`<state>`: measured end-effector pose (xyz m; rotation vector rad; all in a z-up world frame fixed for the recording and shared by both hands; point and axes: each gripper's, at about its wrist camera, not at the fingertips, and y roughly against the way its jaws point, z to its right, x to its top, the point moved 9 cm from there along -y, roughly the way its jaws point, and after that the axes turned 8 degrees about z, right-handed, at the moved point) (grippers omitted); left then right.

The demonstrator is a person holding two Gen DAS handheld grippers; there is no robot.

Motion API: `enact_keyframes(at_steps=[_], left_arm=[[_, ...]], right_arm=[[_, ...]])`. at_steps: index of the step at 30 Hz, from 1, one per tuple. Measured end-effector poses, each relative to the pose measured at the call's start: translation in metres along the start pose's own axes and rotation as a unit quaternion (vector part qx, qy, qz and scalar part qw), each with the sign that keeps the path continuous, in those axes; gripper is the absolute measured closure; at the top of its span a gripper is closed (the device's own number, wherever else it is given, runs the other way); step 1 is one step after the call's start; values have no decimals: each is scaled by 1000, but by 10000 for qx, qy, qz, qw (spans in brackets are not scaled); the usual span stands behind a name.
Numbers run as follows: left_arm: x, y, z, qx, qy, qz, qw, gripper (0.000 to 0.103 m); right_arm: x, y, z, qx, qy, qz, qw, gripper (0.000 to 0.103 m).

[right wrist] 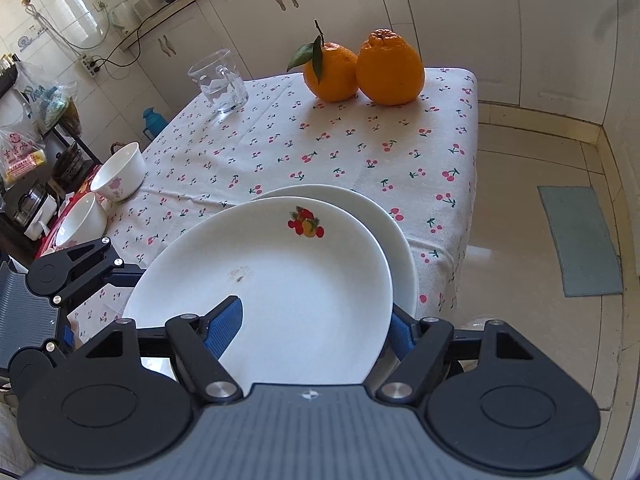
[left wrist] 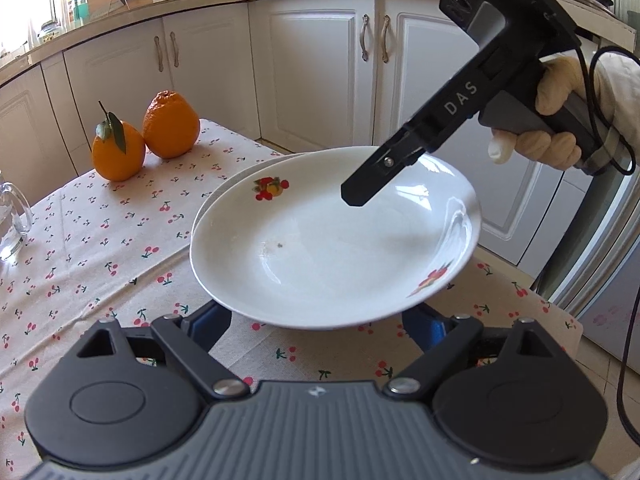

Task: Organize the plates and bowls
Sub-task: 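Lower the held plate onto the stack and open the right gripper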

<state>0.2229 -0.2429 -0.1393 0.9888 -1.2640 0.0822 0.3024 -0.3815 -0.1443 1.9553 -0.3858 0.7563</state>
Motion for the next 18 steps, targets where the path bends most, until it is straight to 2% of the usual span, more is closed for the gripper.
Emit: enact_keyframes(at_steps=[18], left_arm=[[-2, -3, -2, -80, 84, 8, 9999, 9]], right_arm=[[-2, 16, -5, -405, 156, -18, 9991, 20]])
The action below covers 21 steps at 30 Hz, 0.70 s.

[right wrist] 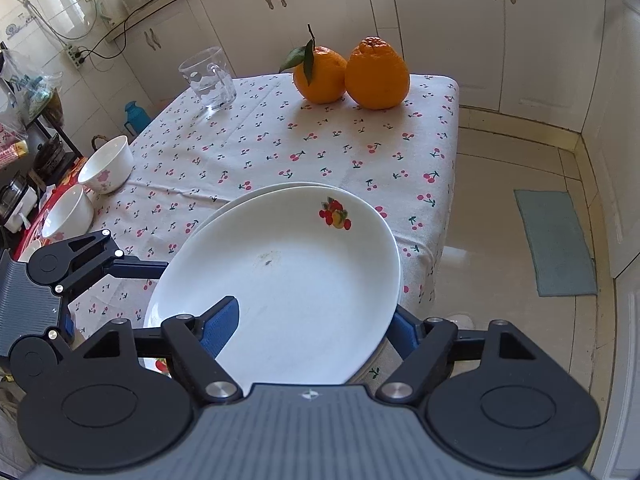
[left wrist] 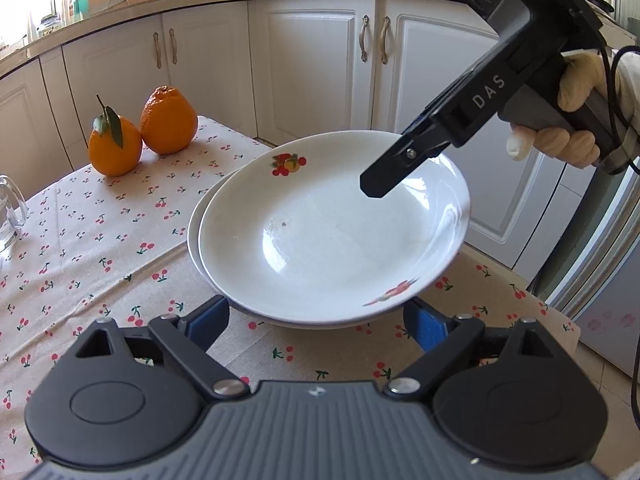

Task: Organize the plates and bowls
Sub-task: 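Lower the held plate onto the stack and open the right gripper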

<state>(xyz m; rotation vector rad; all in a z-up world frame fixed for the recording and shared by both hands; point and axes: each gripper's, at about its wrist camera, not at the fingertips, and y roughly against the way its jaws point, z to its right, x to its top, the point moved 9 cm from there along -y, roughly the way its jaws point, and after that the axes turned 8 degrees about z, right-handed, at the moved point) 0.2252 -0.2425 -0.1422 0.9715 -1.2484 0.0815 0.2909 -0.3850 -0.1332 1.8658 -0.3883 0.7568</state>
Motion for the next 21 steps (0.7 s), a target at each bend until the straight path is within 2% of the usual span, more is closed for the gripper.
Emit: enact_keyframes(at_steps=[6, 10, 13, 18, 21], left_arm=[[0, 1, 0, 8, -27, 14, 10000, 8], [0, 2, 0, 20, -45, 28, 10000, 9], [1, 4, 1, 27, -53, 48, 10000, 9], [4, 15, 2, 22, -28, 166, 9999, 9], [4, 23, 2, 36, -2, 223, 9997, 9]], right_arm=[[-3, -1, -3, -137, 61, -46, 9999, 11], [-9, -5, -3, -381, 193, -199, 9989, 10], [-12, -5, -6, -409, 259, -202, 9986, 8], [-6, 4, -21, -606, 600, 87, 9963, 0], [-2, 10, -34, -799, 814, 321, 9930, 0]])
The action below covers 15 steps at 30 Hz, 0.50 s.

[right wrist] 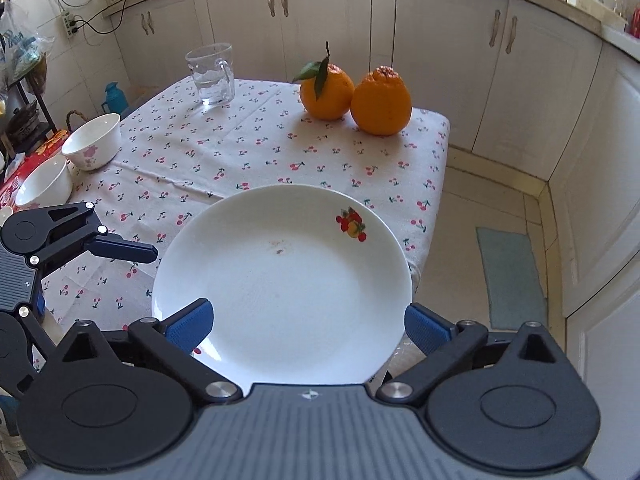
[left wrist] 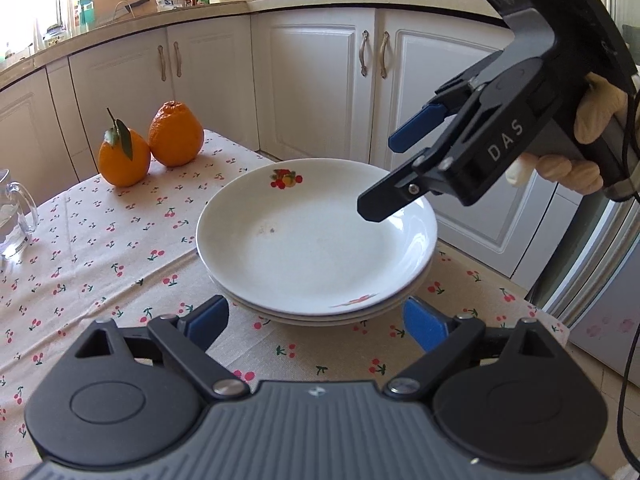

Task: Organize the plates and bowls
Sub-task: 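Lower the held plate onto the stack and open the right gripper, then move the right gripper over to the white flower-print bowls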

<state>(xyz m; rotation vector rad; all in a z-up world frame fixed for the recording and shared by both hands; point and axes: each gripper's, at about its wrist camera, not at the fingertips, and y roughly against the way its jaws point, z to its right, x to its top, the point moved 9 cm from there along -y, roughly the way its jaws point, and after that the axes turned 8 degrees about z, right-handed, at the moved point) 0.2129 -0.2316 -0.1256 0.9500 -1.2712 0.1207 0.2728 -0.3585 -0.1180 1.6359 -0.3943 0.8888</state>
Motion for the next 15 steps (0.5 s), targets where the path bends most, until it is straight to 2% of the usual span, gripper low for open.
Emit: enact_keyframes(at_steps=[7, 15], left_arm=[[1, 28, -1, 98, 41, 198, 9997, 9], [-9, 79, -12, 421, 163, 414, 9981, 9]], right_arm=[[5, 15, -28, -423, -36, 315, 9986, 0], [8, 33, -73, -870, -45, 709, 9937, 0]])
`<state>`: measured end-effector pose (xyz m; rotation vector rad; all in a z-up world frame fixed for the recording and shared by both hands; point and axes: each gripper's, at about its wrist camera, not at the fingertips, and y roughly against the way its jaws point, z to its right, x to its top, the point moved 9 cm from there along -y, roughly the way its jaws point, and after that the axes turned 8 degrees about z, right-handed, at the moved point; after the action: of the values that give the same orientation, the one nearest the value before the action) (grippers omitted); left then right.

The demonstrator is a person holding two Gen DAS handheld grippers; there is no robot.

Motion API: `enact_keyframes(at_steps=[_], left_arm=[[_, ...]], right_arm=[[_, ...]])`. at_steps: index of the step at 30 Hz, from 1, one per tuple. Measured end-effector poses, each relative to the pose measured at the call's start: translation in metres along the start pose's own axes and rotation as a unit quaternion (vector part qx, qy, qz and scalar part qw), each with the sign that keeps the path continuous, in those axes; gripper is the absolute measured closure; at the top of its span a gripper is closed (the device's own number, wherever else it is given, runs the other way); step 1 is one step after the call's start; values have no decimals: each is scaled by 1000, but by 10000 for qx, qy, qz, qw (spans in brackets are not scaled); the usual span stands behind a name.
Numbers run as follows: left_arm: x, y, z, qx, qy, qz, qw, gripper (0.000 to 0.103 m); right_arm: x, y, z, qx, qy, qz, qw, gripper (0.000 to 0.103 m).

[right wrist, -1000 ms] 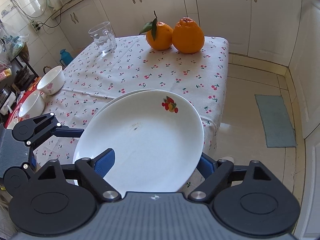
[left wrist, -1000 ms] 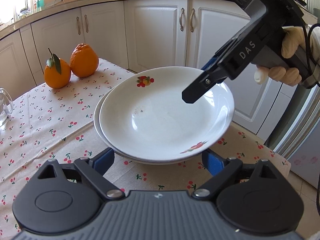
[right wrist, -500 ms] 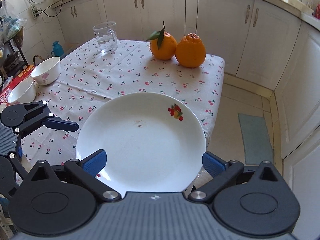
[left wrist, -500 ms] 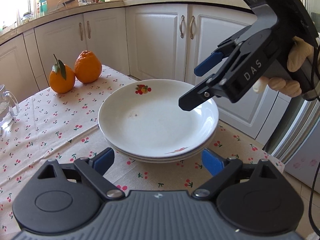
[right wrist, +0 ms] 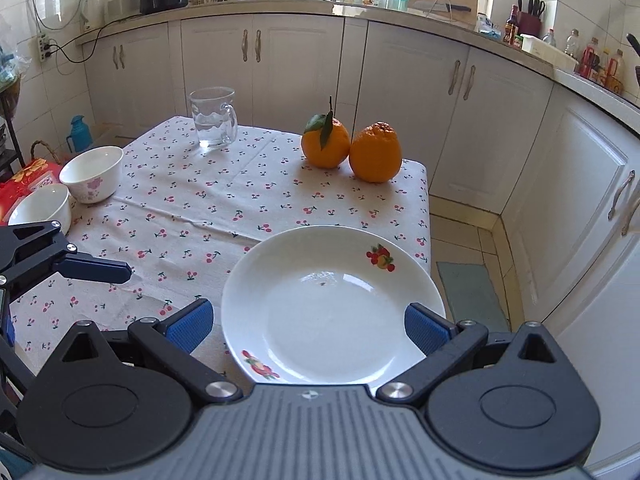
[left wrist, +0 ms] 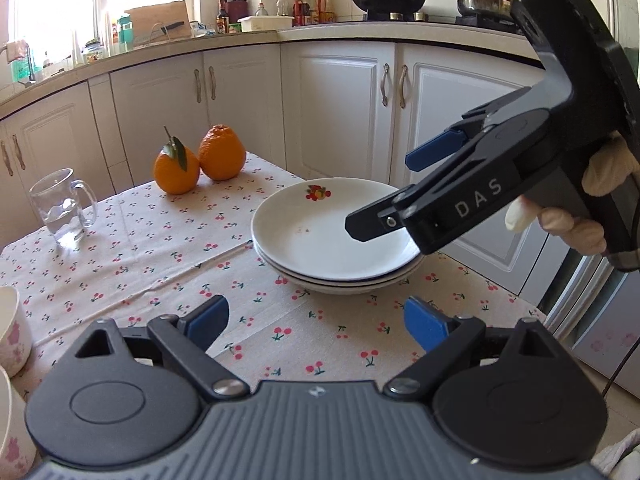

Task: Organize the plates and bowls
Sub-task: 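Move the right gripper over to the white flower-print bowls, then grasp the rim of the nearest white bowl with the right gripper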

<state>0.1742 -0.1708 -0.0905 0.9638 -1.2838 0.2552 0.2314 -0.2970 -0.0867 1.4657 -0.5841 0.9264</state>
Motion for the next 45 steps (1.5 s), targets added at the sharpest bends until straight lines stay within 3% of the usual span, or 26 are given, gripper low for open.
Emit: enact_keyframes(at_steps=[10, 18, 27, 33, 40, 45], left_arm=[[-35, 81, -45, 769, 307, 79, 9965, 9], [-65, 141, -81, 1485, 403, 35, 9881, 9], [-107, 190, -126, 2242, 646, -178, 9722, 9], [-137, 196, -148, 2377, 791, -360, 9674, 9], [-147, 186, -154, 2199, 766, -376, 9718, 9], [-148, 180, -157, 2069, 747, -376, 9748, 10]], right_arm=[[-14, 13, -70, -21, -172, 293, 9994, 0], [-11, 9, -137, 686, 0, 275, 9973, 0], [4, -1, -215, 1486, 564, 221, 9870, 0], [12, -11, -264, 2026, 846, 130, 9755, 0], [16, -20, -312, 2638, 1052, -13, 9588, 2], [14, -30, -333, 2918, 1032, -192, 9507, 11]])
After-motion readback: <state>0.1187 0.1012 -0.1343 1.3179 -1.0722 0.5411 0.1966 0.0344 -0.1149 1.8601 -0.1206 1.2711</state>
